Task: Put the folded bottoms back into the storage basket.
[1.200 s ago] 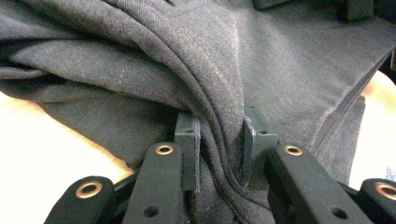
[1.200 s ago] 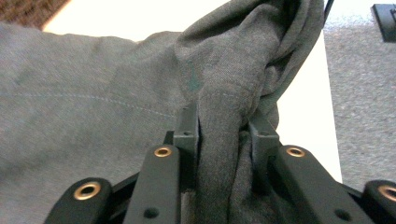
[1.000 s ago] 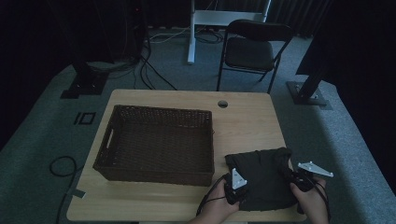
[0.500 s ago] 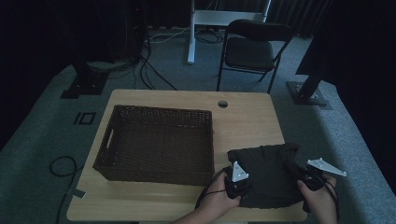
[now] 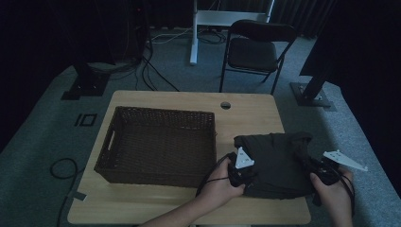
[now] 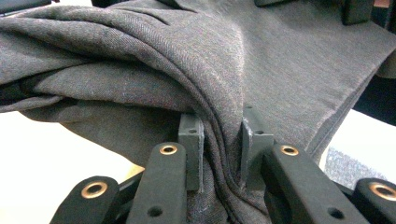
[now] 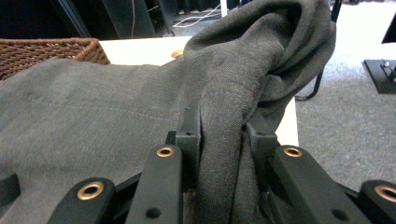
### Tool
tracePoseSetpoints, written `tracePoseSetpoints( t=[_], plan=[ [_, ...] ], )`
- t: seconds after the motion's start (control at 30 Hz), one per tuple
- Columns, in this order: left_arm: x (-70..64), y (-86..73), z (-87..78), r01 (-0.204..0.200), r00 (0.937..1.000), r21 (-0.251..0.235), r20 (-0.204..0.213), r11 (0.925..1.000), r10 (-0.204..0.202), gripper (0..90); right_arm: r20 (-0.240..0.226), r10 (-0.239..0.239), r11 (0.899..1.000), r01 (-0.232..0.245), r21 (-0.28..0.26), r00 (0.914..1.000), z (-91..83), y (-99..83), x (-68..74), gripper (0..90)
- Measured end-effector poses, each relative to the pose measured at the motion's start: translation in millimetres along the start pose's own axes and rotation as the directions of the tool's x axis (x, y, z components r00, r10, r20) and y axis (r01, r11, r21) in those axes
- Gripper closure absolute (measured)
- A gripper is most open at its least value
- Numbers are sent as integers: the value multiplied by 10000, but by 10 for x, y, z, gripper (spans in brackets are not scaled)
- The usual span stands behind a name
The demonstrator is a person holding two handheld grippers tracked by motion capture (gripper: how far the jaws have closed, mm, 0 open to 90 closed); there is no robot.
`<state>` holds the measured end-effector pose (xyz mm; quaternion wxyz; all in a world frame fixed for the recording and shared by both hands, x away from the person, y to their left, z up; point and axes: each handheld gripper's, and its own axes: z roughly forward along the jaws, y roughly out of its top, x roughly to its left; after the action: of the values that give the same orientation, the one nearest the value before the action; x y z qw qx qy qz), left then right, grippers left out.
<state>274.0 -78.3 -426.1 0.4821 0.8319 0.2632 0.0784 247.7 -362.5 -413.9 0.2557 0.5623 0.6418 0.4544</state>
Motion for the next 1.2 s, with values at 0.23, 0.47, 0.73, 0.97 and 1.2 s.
tracePoseSetpoints(
  t=[0.23,0.47,0.73,0.97,1.2],
  plan=[
    [131,135,-153,-478,9988,-293,40,9984,480,752,-59,-291,9989,289,-363,9996,-14,204,120,723],
    [265,214,-316,-550,9984,-298,-135,9980,546,752,-250,-491,9975,478,-519,9985,25,377,273,724],
    [468,282,-576,-412,9987,-593,-319,9974,394,752,-598,-552,9957,505,-779,9967,93,556,457,723],
    [652,273,-764,-423,9976,-608,-577,9973,388,752,-947,-728,9944,650,-830,9928,220,709,653,723],
    [846,270,-1011,-283,9967,-771,-781,9966,222,751,-1316,-853,9933,739,-887,9876,342,828,871,723]
  ],
)
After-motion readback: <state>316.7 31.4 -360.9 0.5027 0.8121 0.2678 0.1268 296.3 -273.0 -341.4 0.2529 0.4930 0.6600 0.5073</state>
